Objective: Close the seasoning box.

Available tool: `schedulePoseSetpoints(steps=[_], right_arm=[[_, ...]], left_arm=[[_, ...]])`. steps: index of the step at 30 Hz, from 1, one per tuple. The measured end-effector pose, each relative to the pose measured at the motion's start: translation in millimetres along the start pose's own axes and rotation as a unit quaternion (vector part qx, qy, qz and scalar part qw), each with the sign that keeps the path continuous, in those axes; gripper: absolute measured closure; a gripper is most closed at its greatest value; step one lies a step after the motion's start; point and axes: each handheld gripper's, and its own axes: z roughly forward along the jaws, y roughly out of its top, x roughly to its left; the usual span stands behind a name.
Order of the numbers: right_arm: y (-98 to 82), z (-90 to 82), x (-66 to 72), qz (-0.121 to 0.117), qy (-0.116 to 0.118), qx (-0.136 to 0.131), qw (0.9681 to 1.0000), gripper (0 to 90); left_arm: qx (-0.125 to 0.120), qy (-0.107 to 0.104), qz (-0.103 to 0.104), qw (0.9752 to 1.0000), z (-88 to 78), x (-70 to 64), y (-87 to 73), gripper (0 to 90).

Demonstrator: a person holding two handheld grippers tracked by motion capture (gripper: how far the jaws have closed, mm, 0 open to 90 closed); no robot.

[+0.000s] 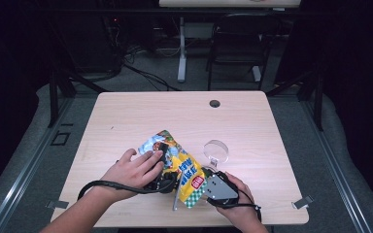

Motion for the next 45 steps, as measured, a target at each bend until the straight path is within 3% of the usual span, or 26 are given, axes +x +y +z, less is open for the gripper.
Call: schedulePoseSetpoints(steps=[6,19,34,41,45], right_arm=[[-1.0,1.2,-0.5,0.008,0.005,0.0,1.0,71.3],[-1.6,3.3,-2.2,0.026,0.013,-0.009,0.9995,71.3],[-3.5,4.0,-0.9,0.022,0.014,-0.006,0.9997,71.2],[-3.2,3.8,1.8,-0.005,-0.002,0.002,1.0,71.2],[-3.1,3.9,2.7,-0.007,-0.004,0.004,1.0,71.2]], left_arm=[[0.003,-0.005,0.011,0.9999,0.3,1.2,0.7,56.7],[0.009,-0.012,0.007,0.9999,0.1,2.2,-0.7,56.8],[0.01,-0.009,0.023,0.9996,-0.6,3.7,2.3,56.9],[0.008,-0.008,0.027,0.9996,-1.9,4.6,3.0,57.2],[0.008,-0.003,0.029,0.9995,-2.4,5.5,3.5,57.7]])
